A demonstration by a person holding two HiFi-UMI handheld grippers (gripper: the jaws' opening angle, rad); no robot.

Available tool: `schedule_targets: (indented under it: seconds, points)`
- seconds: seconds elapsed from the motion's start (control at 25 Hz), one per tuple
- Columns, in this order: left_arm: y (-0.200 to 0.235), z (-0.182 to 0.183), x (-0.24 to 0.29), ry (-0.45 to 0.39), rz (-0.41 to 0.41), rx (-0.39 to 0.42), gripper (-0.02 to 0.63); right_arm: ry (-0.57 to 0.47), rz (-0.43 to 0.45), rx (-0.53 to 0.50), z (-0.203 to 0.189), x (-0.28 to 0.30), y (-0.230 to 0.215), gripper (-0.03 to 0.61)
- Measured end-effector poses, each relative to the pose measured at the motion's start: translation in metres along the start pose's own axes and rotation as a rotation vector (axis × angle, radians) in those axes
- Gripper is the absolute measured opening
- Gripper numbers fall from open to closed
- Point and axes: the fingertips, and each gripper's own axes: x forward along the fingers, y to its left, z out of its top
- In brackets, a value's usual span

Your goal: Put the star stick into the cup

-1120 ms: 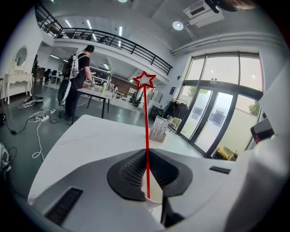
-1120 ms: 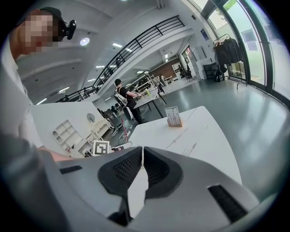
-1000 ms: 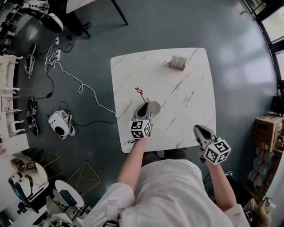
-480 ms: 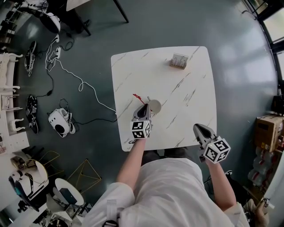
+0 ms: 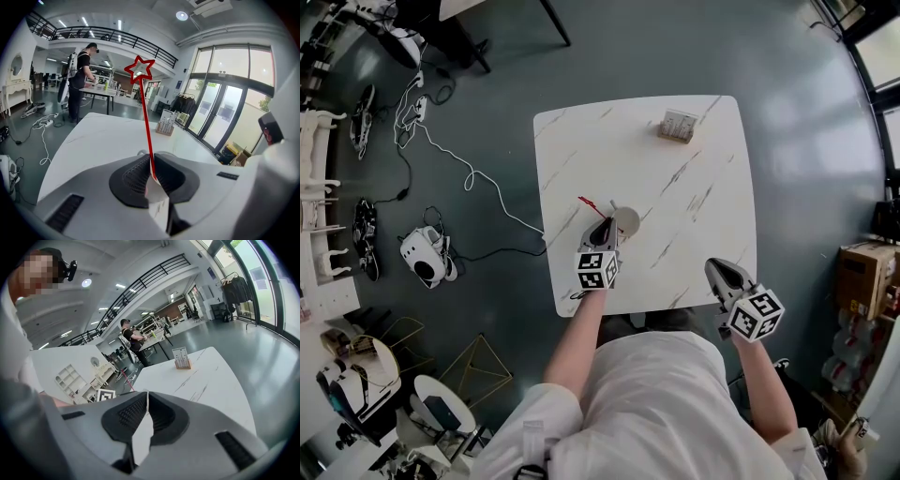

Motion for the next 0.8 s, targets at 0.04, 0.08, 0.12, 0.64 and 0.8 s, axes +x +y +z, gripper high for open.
schedule_targets:
  seconds: [0.04,0.08,0.12,0.64,0.8]
  points:
    - [-0.001,0.000,-0.001,0.000,-0.003,0.002,0.032,-0.002,0.002,-0.001,-0.001,0.000,0.001,0.029]
    - [-0.001,0.000,-0.001,0.002,-0.008,0.003,0.041,-0.003,0.003,-0.002,-0.001,0.000,0.002,0.029]
    - [-0.002,0.000,-0.002,0.005,-0.013,0.004,0.053,-0.004,0.004,-0.003,-0.001,-0.001,0.003,0.029]
    - [-0.003,0.006,-0.025,-0.013,-0.026,0.019,0.067,-0.027,-0.001,-0.012,-0.003,-0.007,0.021,0.029]
    - [-0.001,0.004,-0.033,-0.010,-0.031,0.033,0.067,-0.036,0.005,-0.021,-0.009,-0.009,0.032,0.029]
